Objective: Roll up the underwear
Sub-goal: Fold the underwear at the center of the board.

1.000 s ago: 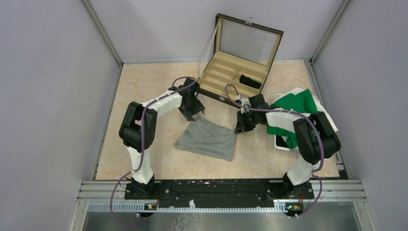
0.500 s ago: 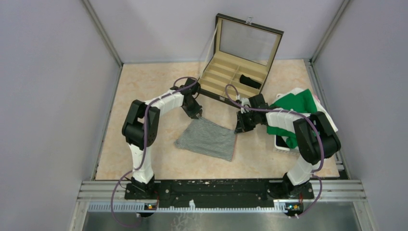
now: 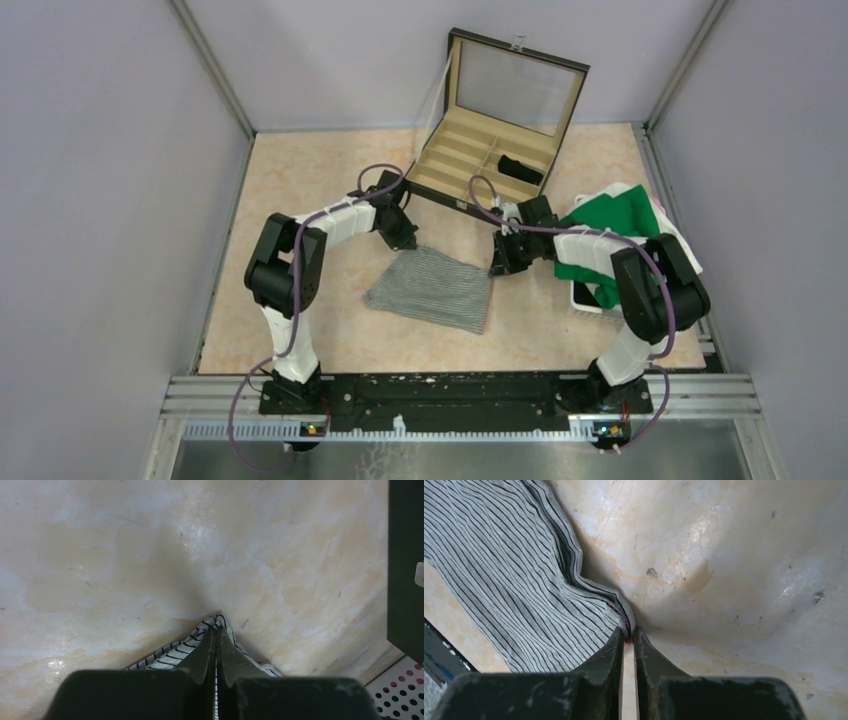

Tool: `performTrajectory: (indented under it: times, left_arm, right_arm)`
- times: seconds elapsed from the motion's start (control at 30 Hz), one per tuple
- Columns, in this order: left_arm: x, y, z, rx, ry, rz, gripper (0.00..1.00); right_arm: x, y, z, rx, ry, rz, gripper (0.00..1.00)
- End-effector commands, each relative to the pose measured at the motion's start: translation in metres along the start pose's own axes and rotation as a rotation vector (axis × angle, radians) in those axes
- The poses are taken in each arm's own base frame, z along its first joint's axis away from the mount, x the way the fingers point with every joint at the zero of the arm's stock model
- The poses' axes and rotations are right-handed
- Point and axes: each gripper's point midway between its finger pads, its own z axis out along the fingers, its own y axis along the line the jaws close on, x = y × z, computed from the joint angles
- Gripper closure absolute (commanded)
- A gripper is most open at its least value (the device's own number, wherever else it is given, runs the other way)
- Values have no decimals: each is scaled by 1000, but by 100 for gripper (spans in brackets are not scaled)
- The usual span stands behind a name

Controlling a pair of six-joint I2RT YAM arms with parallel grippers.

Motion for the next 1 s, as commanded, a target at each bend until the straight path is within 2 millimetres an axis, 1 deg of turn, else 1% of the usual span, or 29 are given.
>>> performTrajectory:
  times: [0.0,0.1,0.2,0.27,0.37,0.4,0.53,0.6,0.67,0.8,0.97]
  left_arm:
    - [24,18,3,-27,67,18,100]
    - [14,2,-9,29,35,52,100]
    - [4,-11,-24,72,-5,84,100]
    - [-4,-16,-34,84,-44,97,100]
    - [-11,-17,-47,91,-86,107,100]
    - [-15,-15,-50,81,-109,106,100]
    - [-18,-11,-58,82,-140,116,100]
    - [-18,-9,-63,87,-149,120,100]
    - [-18,-8,-67,91,-160,122,100]
    - [-18,-3,-77,107,-184,127,100]
    - [-10,7,-85,125,-185,133,100]
  right_arm:
    - [-10,3,-11,17,-60,-48,100]
    - [-24,10,-23,23,-121,-91,100]
    - [-38,15,-35,71,-179,-147,100]
    - [-46,21,-42,101,-213,-191,100]
    - [-53,26,-53,153,-263,-258,100]
    - [-54,28,-55,164,-276,-275,100]
    - [-52,29,-64,190,-303,-294,100]
    - [-49,33,-65,199,-307,-308,100]
    - [-46,38,-67,218,-309,-374,100]
    - [-35,46,-66,247,-306,-453,100]
    - [-22,46,-71,274,-310,-547,100]
